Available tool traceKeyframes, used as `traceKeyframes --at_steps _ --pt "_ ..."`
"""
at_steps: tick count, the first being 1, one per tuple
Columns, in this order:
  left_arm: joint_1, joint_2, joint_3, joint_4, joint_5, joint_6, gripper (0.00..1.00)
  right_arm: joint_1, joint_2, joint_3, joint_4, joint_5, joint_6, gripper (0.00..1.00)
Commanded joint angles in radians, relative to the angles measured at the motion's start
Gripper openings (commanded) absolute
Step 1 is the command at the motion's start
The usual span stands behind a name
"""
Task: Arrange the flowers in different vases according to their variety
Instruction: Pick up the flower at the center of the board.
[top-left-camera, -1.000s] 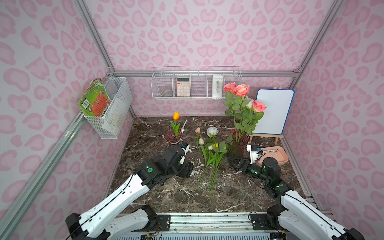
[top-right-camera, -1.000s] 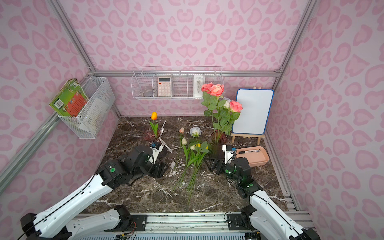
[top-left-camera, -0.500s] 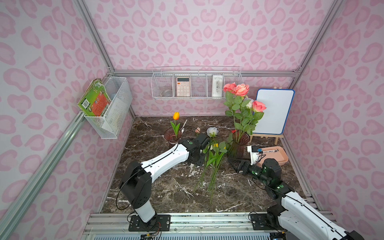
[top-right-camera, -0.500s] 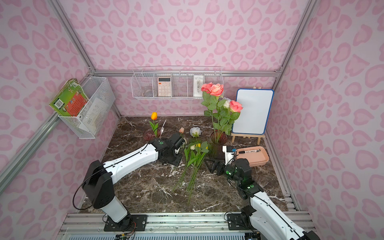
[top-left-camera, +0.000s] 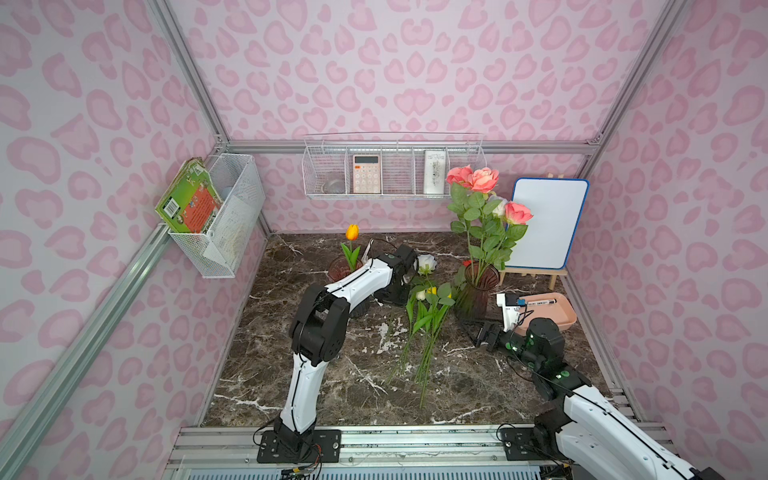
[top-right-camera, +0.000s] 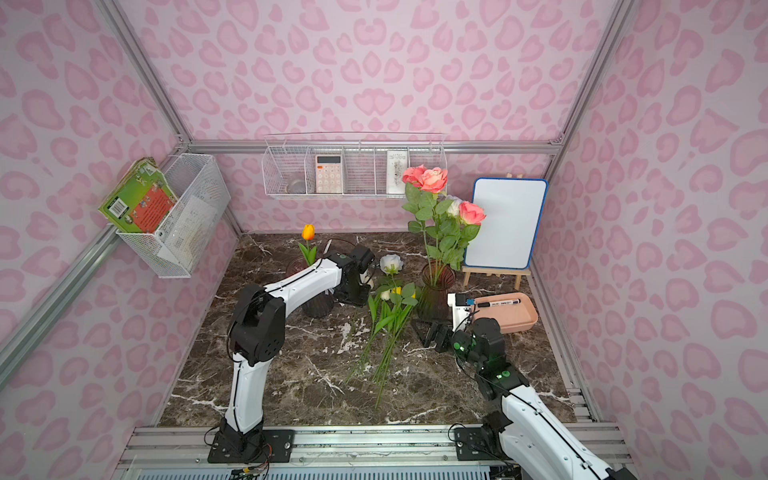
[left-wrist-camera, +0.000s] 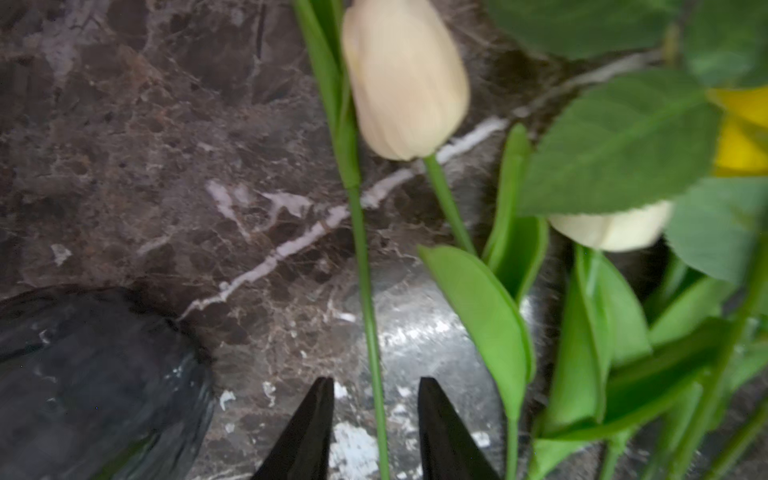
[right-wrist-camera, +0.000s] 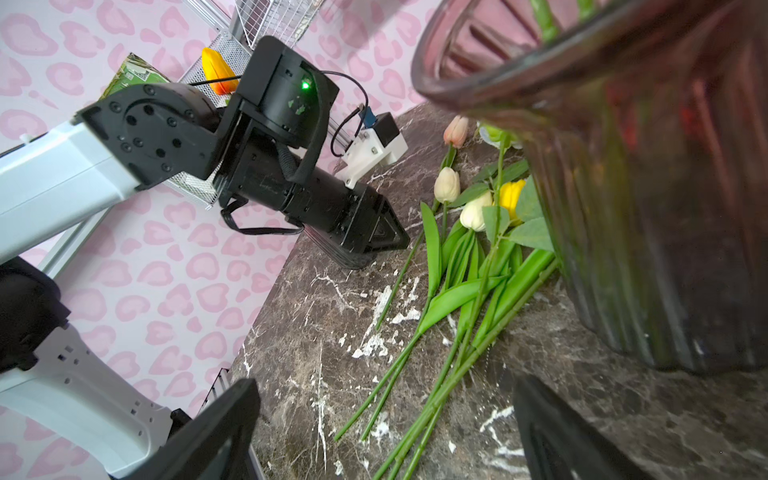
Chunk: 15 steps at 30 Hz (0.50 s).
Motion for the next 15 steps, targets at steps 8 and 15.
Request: traceKeyframes --at_steps 8,15 --pt "0.021 0.115 0.088 -0.054 0.023 0.024 0.34 -0.002 0.011 0.003 0.020 -0.020 0.015 0.97" --pt "0.022 0.182 0.149 -0.094 -0.004 0.040 0.23 -0.002 0.023 0.007 0.017 -0.027 0.029 0.96"
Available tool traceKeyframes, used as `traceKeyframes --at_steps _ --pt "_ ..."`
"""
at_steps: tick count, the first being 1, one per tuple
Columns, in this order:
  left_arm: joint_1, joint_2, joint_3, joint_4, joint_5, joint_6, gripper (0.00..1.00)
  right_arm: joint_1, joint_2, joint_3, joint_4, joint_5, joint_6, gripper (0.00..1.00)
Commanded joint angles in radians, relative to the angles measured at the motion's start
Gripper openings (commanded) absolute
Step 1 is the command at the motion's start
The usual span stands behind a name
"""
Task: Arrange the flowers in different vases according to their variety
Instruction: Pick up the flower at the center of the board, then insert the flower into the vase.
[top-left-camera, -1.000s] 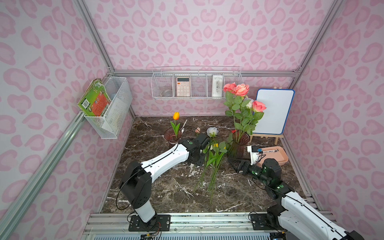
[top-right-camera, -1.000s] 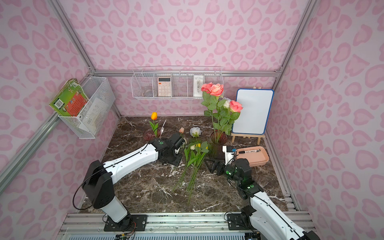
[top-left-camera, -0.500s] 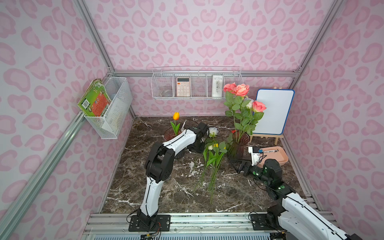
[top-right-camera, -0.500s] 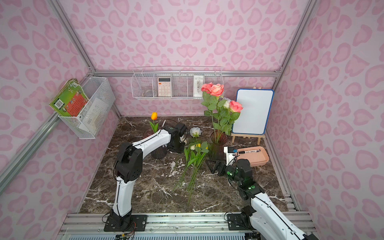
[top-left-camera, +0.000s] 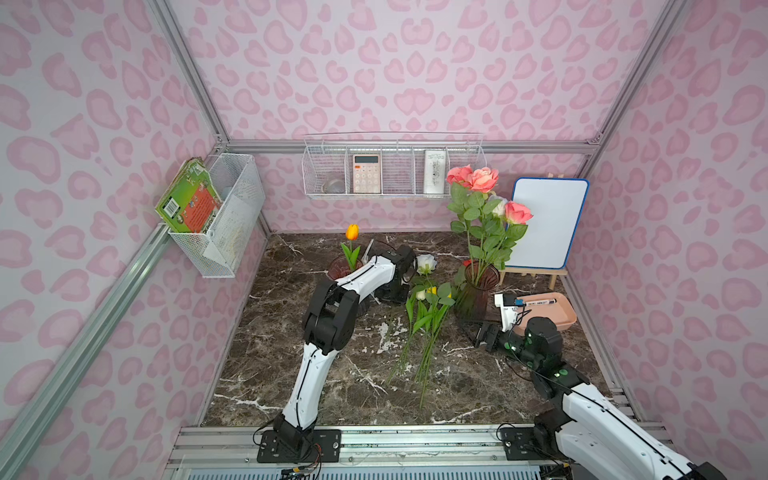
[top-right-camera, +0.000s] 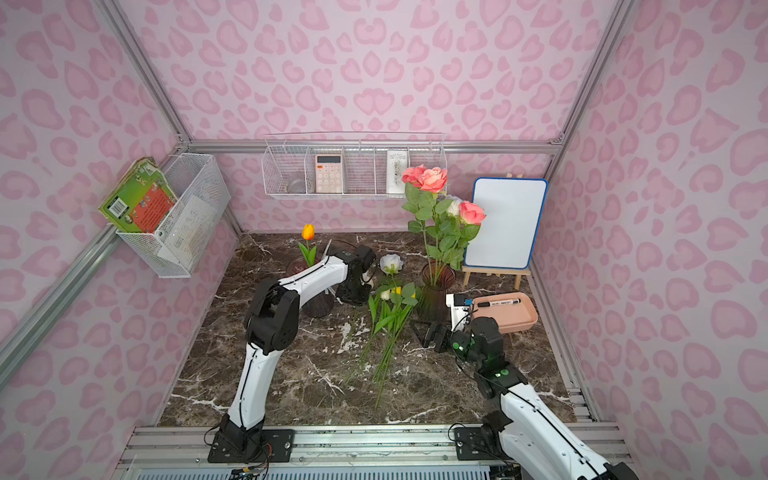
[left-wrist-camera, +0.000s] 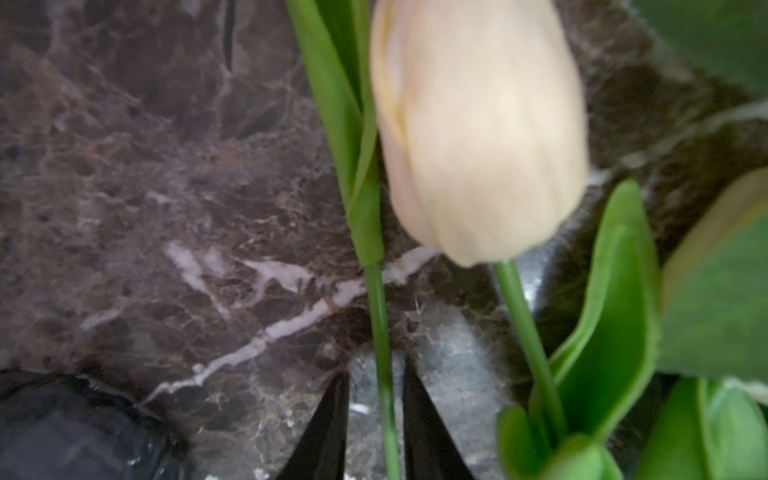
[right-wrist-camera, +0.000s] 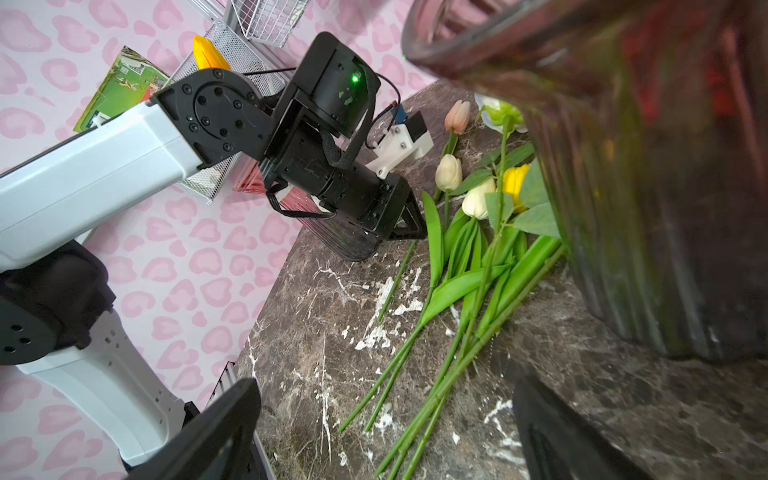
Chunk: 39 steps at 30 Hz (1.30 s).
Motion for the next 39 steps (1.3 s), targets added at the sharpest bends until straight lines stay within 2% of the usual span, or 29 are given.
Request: traceKeyframes --at_steps 1,8,14,21,29,36,39 --pt "0.002 0.033 0.019 -0.044 -0.022 0.024 0.21 -0.003 0.007 0.010 0.012 -0.016 0.018 0.96" --pt "0.001 -0.015 -0.010 -0.049 -0.051 0.026 0.00 -0.002 0.004 0.015 0.003 -0.017 0.023 0.96" --pt "0.002 -0.140 -0.118 -0.011 -0.070 -0.001 0.00 -0.002 -0.007 0.017 -0.001 -0.011 0.022 0.98" --pt "-0.007 -0.362 -0.274 0.061 -0.010 -0.038 0.00 -0.001 -0.030 0.012 0.002 0.007 0.003 0.99" --pt "-0.026 -0.573 -0.289 0.089 0.022 -0.037 0.00 -0.002 -0.031 0.007 0.026 0.001 0.006 0.99" --pt "-0.035 -0.809 -0.397 0.323 0.076 0.025 0.00 -0.002 -0.027 -0.001 0.039 -0.004 0.000 0.99" --pt "-0.034 -0.917 -0.502 0.470 0.016 0.061 0.00 -0.001 -0.024 -0.001 0.043 -0.008 0.000 0.99"
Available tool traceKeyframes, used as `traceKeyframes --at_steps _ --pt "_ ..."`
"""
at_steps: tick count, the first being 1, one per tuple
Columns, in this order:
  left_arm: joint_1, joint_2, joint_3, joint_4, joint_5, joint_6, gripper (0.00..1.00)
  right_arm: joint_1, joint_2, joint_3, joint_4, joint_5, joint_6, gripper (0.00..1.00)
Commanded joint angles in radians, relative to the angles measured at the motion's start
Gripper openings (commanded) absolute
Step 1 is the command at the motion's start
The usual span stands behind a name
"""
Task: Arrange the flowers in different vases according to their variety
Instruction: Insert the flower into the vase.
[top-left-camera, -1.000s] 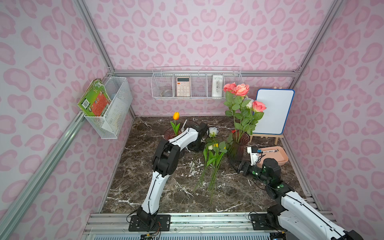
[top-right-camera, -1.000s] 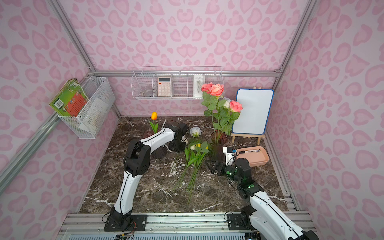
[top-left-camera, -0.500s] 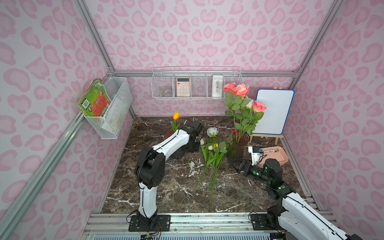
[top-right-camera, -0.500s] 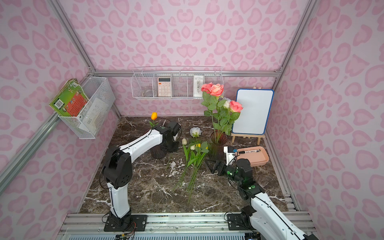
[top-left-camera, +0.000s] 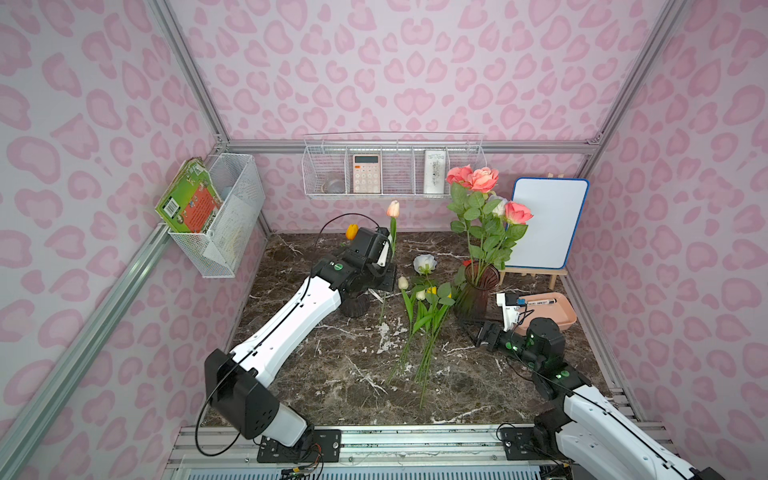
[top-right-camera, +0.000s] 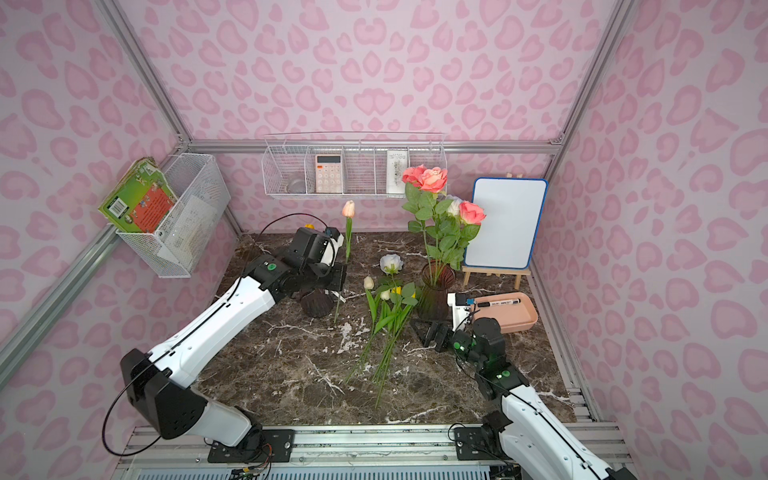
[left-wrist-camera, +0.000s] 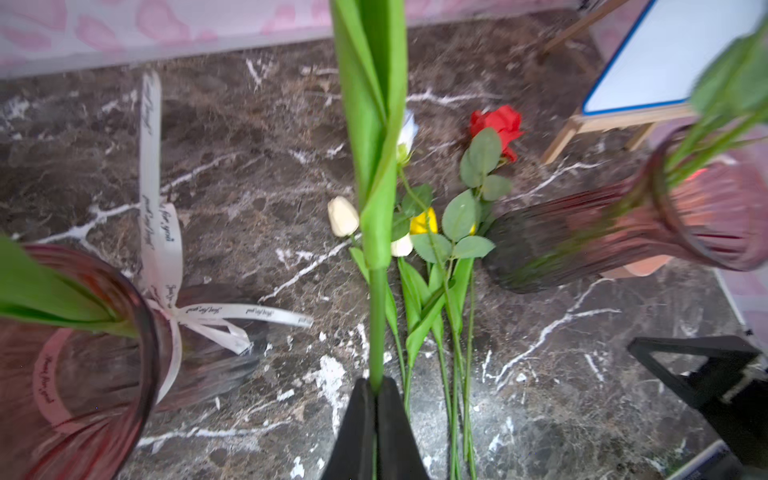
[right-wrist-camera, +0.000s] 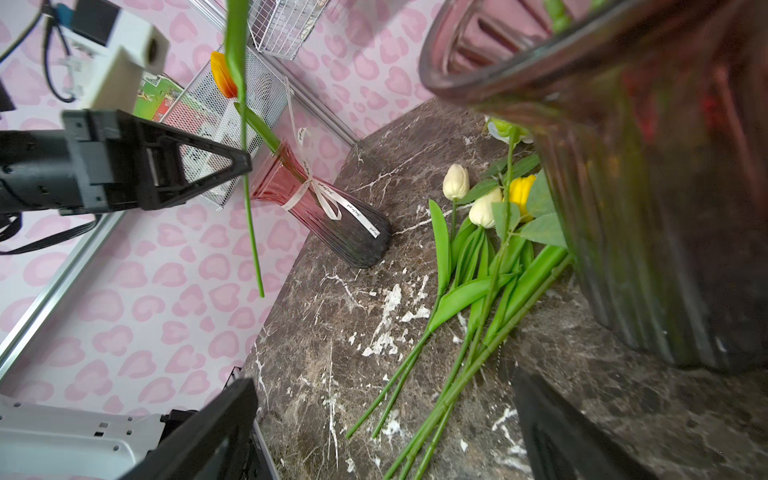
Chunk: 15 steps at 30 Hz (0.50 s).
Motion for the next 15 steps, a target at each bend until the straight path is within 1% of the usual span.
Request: traceKeyframes --at_steps 1,4,6,11,15 --pt "0.002 -0.100 -0.104 0.238 -0.075 0.068 0.00 0.000 0.002 -0.001 0.035 -0.007 -0.012 0.99" --pt "0.009 -0.184 -0.159 0.340 -0.171 0.120 0.00 0.000 0.003 -0.001 0.036 -0.009 -0.013 0.99" --pt "0.021 -0.205 -0.158 0.375 -0.212 0.154 0.00 0.000 0.006 -0.001 0.038 -0.010 -0.013 0.99" --pt "0.071 -0.180 -0.118 0.437 -0.279 0.209 0.00 0.000 0.012 0.005 0.041 -0.016 -0.009 0.99" --pt "0.104 -0.147 -0.110 0.512 -0.289 0.270 0.00 -0.001 -0.005 -0.001 0.028 -0.015 -0.011 0.99"
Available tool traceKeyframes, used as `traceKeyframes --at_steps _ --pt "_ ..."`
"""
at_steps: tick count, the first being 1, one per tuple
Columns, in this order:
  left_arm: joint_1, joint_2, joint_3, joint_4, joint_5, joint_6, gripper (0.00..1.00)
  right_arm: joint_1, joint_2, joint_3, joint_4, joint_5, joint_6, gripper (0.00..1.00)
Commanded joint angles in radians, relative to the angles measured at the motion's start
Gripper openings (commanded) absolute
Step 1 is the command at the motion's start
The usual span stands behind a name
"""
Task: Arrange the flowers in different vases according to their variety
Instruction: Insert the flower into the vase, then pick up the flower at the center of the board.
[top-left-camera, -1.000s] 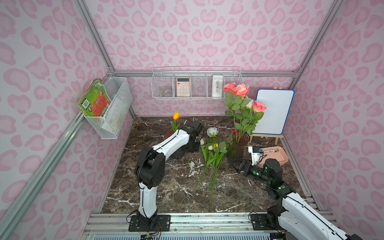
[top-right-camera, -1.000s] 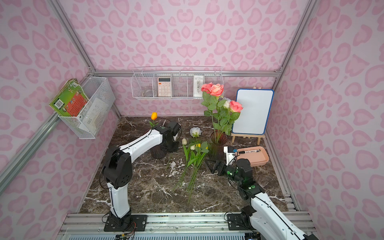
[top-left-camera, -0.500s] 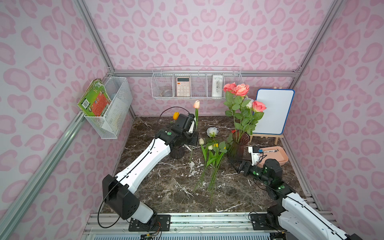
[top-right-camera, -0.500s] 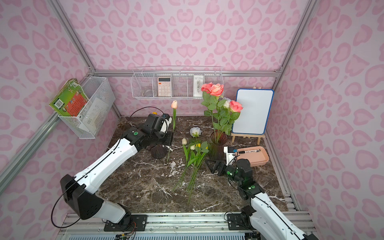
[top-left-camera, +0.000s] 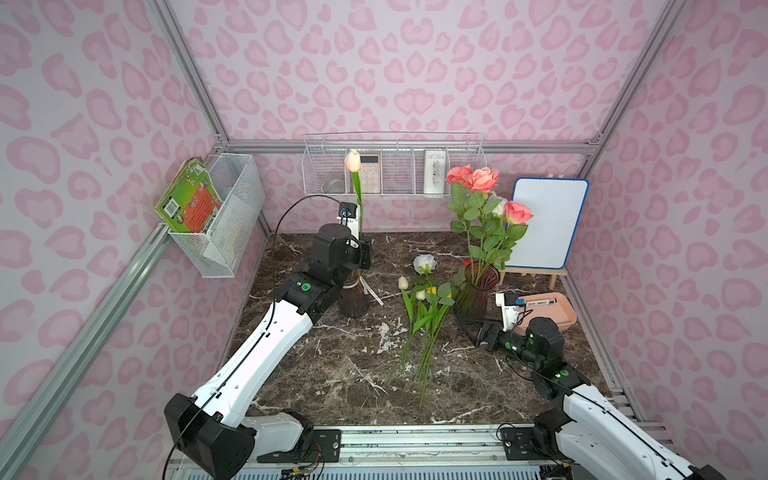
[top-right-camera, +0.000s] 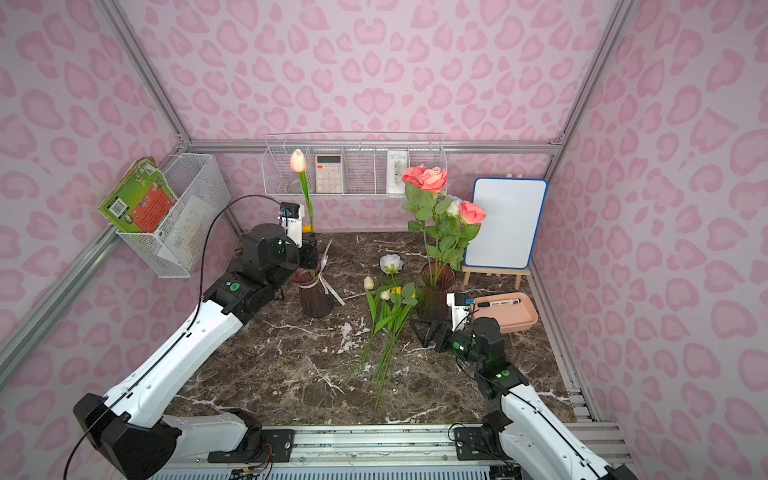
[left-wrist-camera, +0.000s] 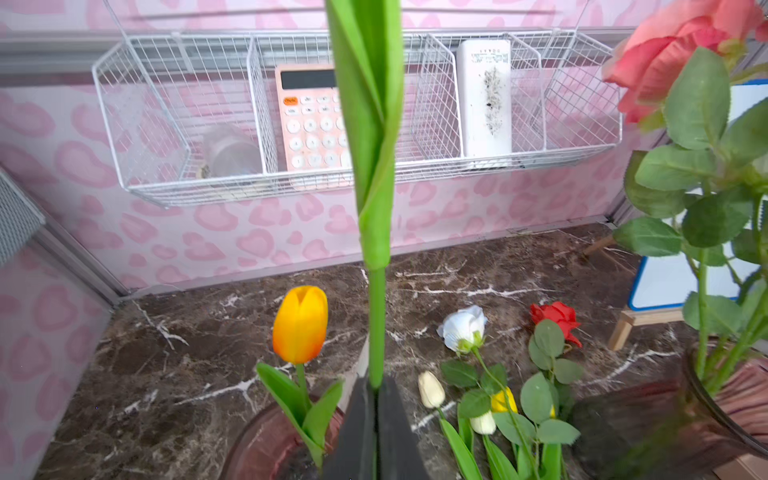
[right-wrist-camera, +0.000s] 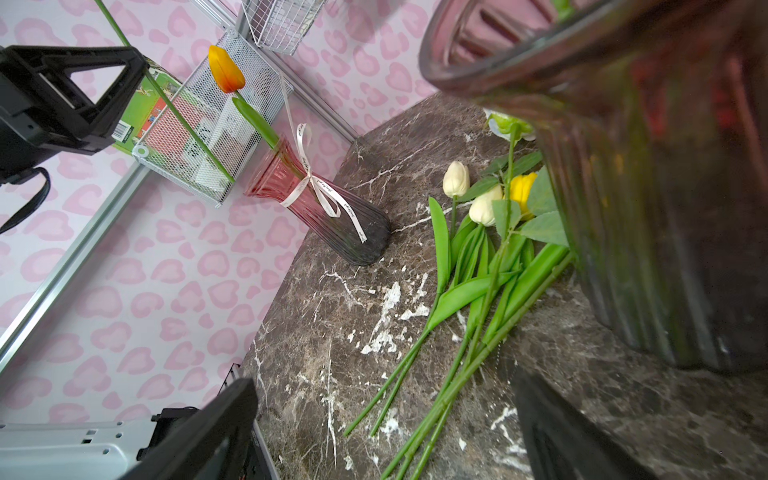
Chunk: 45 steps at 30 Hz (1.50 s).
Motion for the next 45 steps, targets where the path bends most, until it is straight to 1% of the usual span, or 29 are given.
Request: traceKeyframes --at_steps 1,3,8,11,16,21,25,26,28,31,32,34,35,37,41,45 --pt "0.022 0.026 0.010 0.109 -0.046 0.080 0.00 0.000 -0.016 -0.001 0.019 -0.004 -0.006 0.99" --pt "0.032 0.039 0.006 0.137 -0.081 0.088 0.00 0.000 -0.026 -0.001 0.008 -0.001 -0.009 0.99" --pt "0.062 0.042 -0.048 0.242 -0.073 0.123 0.00 0.000 -0.042 -0.001 -0.006 0.002 -0.014 0.99" --pt "0.085 0.042 -0.086 0.296 -0.067 0.121 0.00 0.000 -0.039 0.001 -0.006 0.002 -0.016 0.99" --pt "0.095 0.032 -0.163 0.341 -0.068 0.097 0.00 0.000 -0.033 0.000 0.000 -0.001 -0.015 0.99" --pt "0.095 0.002 -0.220 0.321 -0.087 0.042 0.00 0.000 -0.006 0.001 0.020 -0.007 -0.013 0.99" --pt "0.094 -0.037 -0.247 0.262 -0.090 -0.014 0.31 0.000 0.015 0.000 0.039 -0.017 -0.002 0.99" --pt "0.095 -0.044 -0.242 0.225 -0.088 -0.025 0.35 0.000 0.019 -0.001 0.040 -0.017 -0.001 0.99" --pt "0.094 -0.060 -0.213 0.135 -0.067 -0.059 0.43 -0.001 0.030 0.004 0.044 -0.018 0.003 0.99" --pt "0.094 -0.087 -0.162 -0.005 0.002 -0.111 0.50 0.002 0.047 0.010 0.055 -0.020 0.010 0.99" --pt "0.094 -0.096 -0.158 -0.027 0.013 -0.126 0.51 0.003 0.052 0.013 0.059 -0.020 0.013 0.99" --pt "0.092 -0.123 -0.172 -0.040 0.016 -0.137 0.60 0.009 0.066 0.019 0.065 -0.021 0.018 0.99" --pt "0.092 -0.134 -0.179 -0.046 0.017 -0.133 0.64 0.013 0.071 0.022 0.068 -0.021 0.019 0.99" --pt "0.092 -0.155 -0.177 -0.099 0.014 -0.168 0.71 0.025 0.083 0.030 0.067 -0.020 0.020 0.99" --pt "0.087 -0.195 -0.174 -0.176 0.066 -0.227 0.82 0.042 0.098 0.038 0.066 -0.007 0.018 0.99" --pt "0.052 -0.244 -0.179 -0.241 0.086 -0.250 0.91 0.051 0.107 0.049 0.062 -0.003 0.018 0.99"
